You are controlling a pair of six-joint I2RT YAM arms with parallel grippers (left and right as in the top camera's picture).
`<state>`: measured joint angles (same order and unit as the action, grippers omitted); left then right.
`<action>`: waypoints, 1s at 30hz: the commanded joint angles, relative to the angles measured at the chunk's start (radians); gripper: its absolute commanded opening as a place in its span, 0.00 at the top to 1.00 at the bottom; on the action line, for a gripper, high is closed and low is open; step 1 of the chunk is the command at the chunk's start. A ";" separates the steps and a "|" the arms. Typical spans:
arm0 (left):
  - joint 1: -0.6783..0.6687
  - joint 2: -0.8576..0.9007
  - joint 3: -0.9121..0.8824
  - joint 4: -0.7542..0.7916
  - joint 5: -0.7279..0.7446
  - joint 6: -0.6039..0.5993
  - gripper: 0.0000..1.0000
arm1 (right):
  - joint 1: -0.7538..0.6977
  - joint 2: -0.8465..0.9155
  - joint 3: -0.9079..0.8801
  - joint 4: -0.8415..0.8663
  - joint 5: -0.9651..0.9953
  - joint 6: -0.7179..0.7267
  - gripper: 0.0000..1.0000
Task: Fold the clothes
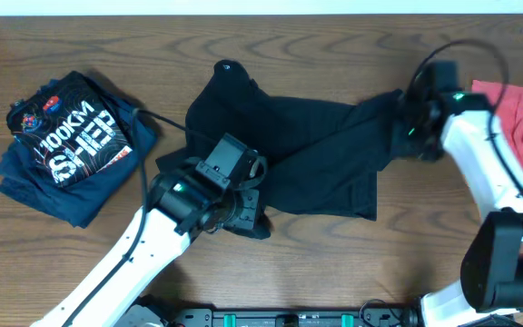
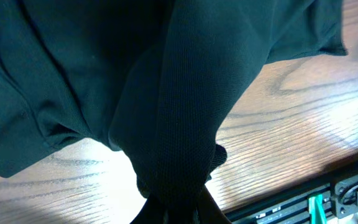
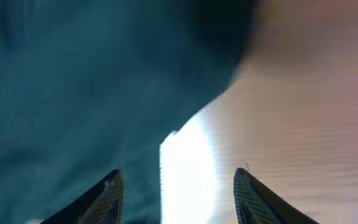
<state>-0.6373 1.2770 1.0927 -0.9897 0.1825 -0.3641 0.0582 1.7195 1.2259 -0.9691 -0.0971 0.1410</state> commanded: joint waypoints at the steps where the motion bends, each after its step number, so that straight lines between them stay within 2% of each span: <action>1: -0.002 0.042 0.004 0.000 -0.016 0.013 0.94 | 0.076 0.001 -0.105 -0.011 -0.124 0.013 0.46; 8: -0.002 0.081 0.004 0.001 -0.016 0.013 0.93 | 0.167 0.001 -0.224 0.011 -0.087 0.200 0.45; 17: -0.002 0.081 0.004 0.000 -0.015 0.013 0.94 | 0.179 0.001 -0.269 0.005 -0.095 0.274 0.38; 20: -0.002 0.081 0.004 0.000 -0.016 0.013 0.94 | 0.190 0.001 -0.300 0.031 -0.093 0.284 0.47; 25: -0.002 0.081 0.004 0.000 -0.015 0.013 0.93 | 0.203 0.001 -0.368 0.142 -0.093 0.361 0.49; 28: -0.002 0.081 0.004 0.000 -0.015 0.013 0.94 | 0.203 0.001 -0.384 0.188 -0.085 0.375 0.58; 30: -0.002 0.081 0.004 0.000 -0.015 0.013 0.94 | 0.203 0.001 -0.383 0.209 -0.082 0.387 0.68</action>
<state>-0.6373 1.3563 1.0927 -0.9874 0.1799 -0.3641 0.2420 1.6905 0.8742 -0.8120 -0.1707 0.4870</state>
